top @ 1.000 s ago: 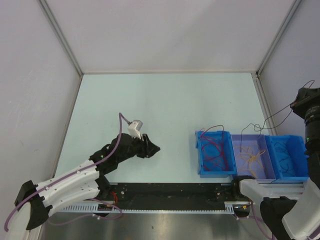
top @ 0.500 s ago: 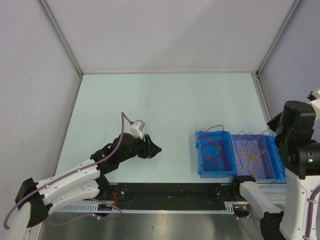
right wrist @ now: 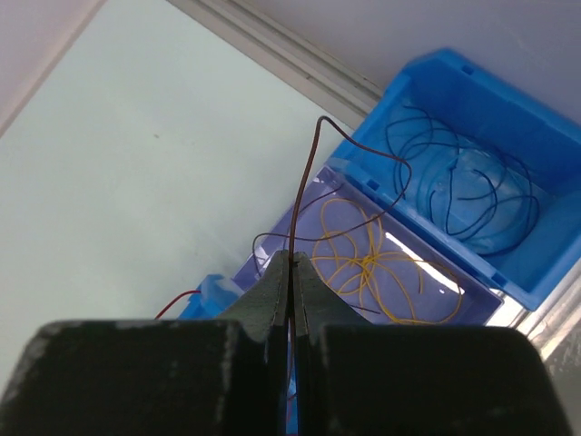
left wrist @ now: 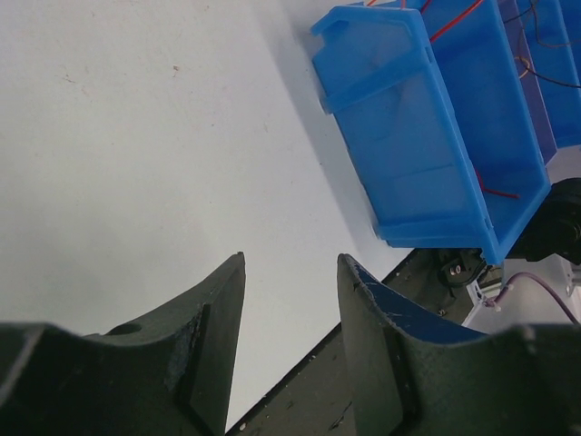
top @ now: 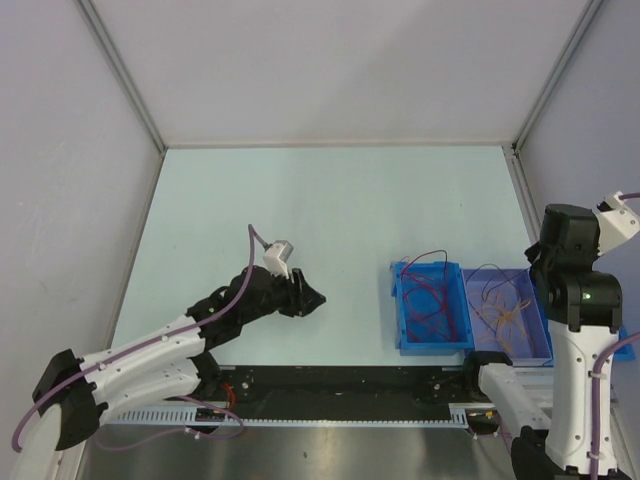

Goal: Untangle the cables

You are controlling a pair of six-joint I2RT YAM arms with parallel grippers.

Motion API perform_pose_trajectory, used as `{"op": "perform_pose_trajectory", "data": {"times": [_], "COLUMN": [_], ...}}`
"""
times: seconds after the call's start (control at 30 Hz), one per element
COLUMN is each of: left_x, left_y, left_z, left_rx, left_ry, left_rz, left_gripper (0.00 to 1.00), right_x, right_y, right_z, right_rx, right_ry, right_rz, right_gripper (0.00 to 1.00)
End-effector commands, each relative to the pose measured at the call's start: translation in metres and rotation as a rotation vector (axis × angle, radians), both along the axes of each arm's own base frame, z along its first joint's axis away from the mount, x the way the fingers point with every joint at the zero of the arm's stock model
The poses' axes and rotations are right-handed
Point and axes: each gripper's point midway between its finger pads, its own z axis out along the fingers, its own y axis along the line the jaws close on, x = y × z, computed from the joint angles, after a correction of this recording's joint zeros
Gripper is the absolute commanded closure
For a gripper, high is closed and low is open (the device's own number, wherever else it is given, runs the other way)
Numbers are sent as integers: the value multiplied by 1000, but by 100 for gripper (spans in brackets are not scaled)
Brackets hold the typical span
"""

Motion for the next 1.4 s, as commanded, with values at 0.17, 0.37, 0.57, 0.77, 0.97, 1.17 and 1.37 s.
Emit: {"op": "perform_pose_trajectory", "data": {"times": [0.17, 0.37, 0.57, 0.77, 0.97, 1.17, 1.37], "left_x": [-1, -5, -8, -9, -9, -6, 1], "left_y": [-19, -21, -19, -17, -16, -19, -22], "left_z": [0, -3, -4, -1, 3, 2, 5], "left_rx": [-63, -72, -76, -78, -82, -68, -48], "left_ry": [-32, -32, -32, -35, -39, -24, -23], "left_rz": [-70, -97, -104, -103, -98, -88, -80], "left_gripper": [50, 50, 50, 50, 50, 50, 50], "right_x": [1, -6, -4, 1, 18, 35, 53], "right_y": [-32, -42, -53, -49, -38, -25, -2], "right_z": [-47, -96, -106, -121, -148, -178, -201], "right_rx": [-2, 87, 114, 168, 254, 334, 368], "right_ry": [73, 157, 157, 188, 196, 211, 246], "right_rz": [-188, -256, -301, -304, -257, -203, -98], "right_gripper": [100, 100, 100, 100, 100, 100, 100]}}
